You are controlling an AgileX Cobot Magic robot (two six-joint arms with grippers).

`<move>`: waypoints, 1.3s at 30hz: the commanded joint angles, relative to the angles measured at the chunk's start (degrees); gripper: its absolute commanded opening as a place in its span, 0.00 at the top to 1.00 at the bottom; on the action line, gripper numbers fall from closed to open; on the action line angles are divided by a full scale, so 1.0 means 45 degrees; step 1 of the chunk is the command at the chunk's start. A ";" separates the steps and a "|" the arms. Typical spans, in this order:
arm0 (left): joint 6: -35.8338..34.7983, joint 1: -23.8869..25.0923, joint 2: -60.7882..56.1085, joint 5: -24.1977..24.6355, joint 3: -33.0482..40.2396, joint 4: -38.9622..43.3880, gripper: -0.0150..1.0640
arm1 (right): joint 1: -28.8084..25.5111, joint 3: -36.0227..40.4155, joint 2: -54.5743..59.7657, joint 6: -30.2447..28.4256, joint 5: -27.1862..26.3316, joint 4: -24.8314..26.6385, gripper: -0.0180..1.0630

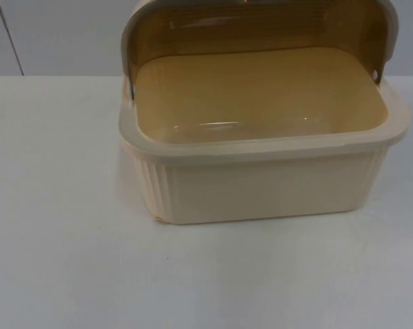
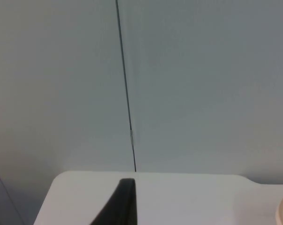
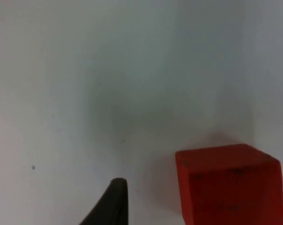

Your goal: Open the box lid with the left hand, place the block into the box with the right hand, then close the box lid with the left hand.

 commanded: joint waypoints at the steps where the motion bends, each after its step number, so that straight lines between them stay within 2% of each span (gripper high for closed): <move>1: -0.0069 -0.0054 0.0149 -0.0006 0.0057 0.0136 0.01 | -0.0064 -0.0078 0.0341 0.0138 -0.0110 -0.0318 0.01; 14: -0.0069 -0.0054 0.0178 -0.0088 0.0057 0.0103 0.01 | -0.0064 -0.0078 0.2158 0.0138 -0.0210 -0.0648 0.01; 17: -0.0069 -0.0054 0.0178 -0.0043 0.0057 0.0126 0.01 | -0.0064 -0.0078 0.2275 0.0138 -0.0184 -0.0730 0.06; 19: -0.0069 -0.0054 0.0178 -0.0015 0.0057 0.0126 0.01 | -0.0064 -0.0078 0.2270 0.0197 -0.0151 -0.1001 0.23; 21: -0.0069 -0.0054 0.0178 0.0009 0.0057 0.0126 0.01 | -0.0064 -0.0078 0.2270 0.0638 -0.0122 -0.1339 0.48; 22: -0.0069 -0.0054 0.0178 0.0066 0.0057 0.0126 0.01 | -0.0064 -0.0078 0.2270 0.1008 -0.0122 -0.1620 0.57; 23: -0.0069 -0.0054 0.0178 0.0066 0.0057 0.0126 0.01 | -0.0064 -0.0078 0.2270 0.1008 -0.0122 -0.1620 0.57; 26: -0.0069 -0.0054 0.0178 0.0134 0.0057 0.0126 0.01 | -0.0064 -0.0100 0.2221 0.1323 0.0148 -0.1994 0.82; 28: -0.0069 -0.0054 0.0178 0.0134 0.0057 0.0126 0.01 | -0.0064 -0.0100 0.1943 0.1803 -0.0005 -0.1994 0.91; 32: -0.0069 -0.0054 0.0178 0.0134 0.0057 0.0126 0.01 | -0.0064 -0.0121 0.1323 0.2002 -0.0409 -0.1967 0.98; 35: -0.0069 -0.0054 0.0178 0.0134 0.0057 0.0126 0.01 | -0.0064 -0.0150 0.0090 0.2765 -0.1118 -0.1967 0.98; 39: -0.0069 -0.0054 0.0178 0.0134 0.0057 0.0126 0.01 | -0.0017 -0.0501 -0.1309 0.2850 -0.1163 -0.1900 0.98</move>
